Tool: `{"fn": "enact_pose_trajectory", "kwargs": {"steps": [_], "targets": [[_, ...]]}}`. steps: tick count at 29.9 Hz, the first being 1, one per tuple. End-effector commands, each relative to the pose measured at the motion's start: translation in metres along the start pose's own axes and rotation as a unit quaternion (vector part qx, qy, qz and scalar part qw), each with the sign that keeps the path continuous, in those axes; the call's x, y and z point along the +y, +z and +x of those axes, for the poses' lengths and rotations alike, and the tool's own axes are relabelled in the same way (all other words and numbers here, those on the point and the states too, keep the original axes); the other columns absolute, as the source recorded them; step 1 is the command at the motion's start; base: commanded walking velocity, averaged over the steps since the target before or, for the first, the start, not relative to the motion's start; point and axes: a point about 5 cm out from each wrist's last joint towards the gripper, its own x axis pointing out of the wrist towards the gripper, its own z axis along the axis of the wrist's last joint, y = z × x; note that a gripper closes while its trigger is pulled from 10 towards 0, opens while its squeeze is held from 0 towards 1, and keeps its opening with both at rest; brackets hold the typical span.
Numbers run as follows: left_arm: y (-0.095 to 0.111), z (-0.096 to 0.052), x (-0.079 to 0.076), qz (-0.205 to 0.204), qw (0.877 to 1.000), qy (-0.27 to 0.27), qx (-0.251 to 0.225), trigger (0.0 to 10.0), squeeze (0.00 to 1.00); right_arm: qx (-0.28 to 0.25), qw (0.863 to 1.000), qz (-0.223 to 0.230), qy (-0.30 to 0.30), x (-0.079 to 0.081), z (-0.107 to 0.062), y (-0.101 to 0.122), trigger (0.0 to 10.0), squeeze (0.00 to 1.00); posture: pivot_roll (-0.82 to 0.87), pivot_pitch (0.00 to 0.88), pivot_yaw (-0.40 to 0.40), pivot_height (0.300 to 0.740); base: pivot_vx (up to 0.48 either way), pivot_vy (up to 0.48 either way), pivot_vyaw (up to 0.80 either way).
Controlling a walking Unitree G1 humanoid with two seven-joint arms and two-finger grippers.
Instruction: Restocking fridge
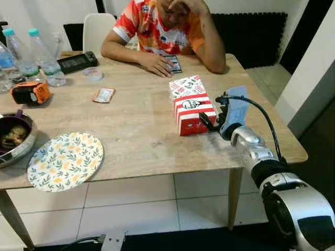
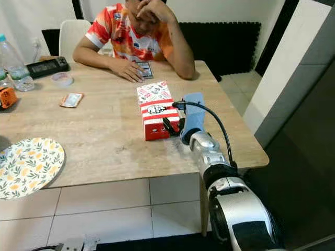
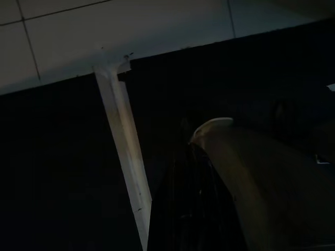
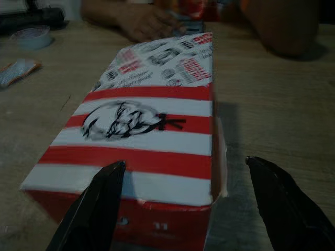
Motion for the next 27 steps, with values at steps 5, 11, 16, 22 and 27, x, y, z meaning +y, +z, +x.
{"fn": "enact_pose_trajectory", "kwargs": {"steps": [5,11,16,22,27], "targets": [[-0.0209,-0.011,0.0135,-0.018,0.999,0.018,0.02,10.0,0.0,-0.003,0.988,0.152,-0.018,-0.0035,0.0002,-0.0024,10.0,0.0,0.09,0.182,-0.074,0.74,0.0,0.0,0.0],[-0.0235,-0.013,0.0159,-0.025,0.999,0.022,0.019,10.0,0.0,0.001,0.977,0.213,-0.012,-0.0025,0.0007,-0.0024,10.0,0.0,0.1,0.178,-0.077,0.74,0.0,0.0,0.0],[-0.0203,-0.012,0.013,-0.025,0.999,0.019,0.009,10.0,0.0,0.015,0.979,0.205,0.015,0.0012,0.001,-0.0026,10.0,0.0,0.1,0.168,-0.079,0.74,0.0,0.0,0.0],[-0.0181,-0.011,0.01,-0.024,1.0,0.016,0.004,10.0,0.0,0.022,0.98,0.197,0.022,0.0022,0.001,-0.0038,8.3,0.0,0.09,0.164,-0.078,0.74,0.0,0.0,0.0],[-0.0168,-0.0109,0.0081,-0.021,1.0,0.012,-0.001,10.0,0.0,0.025,0.98,0.197,0.026,0.0026,0.0008,-0.0044,2.6,0.0,0.09,0.163,-0.078,0.74,0.0,0.0,0.0]]}}
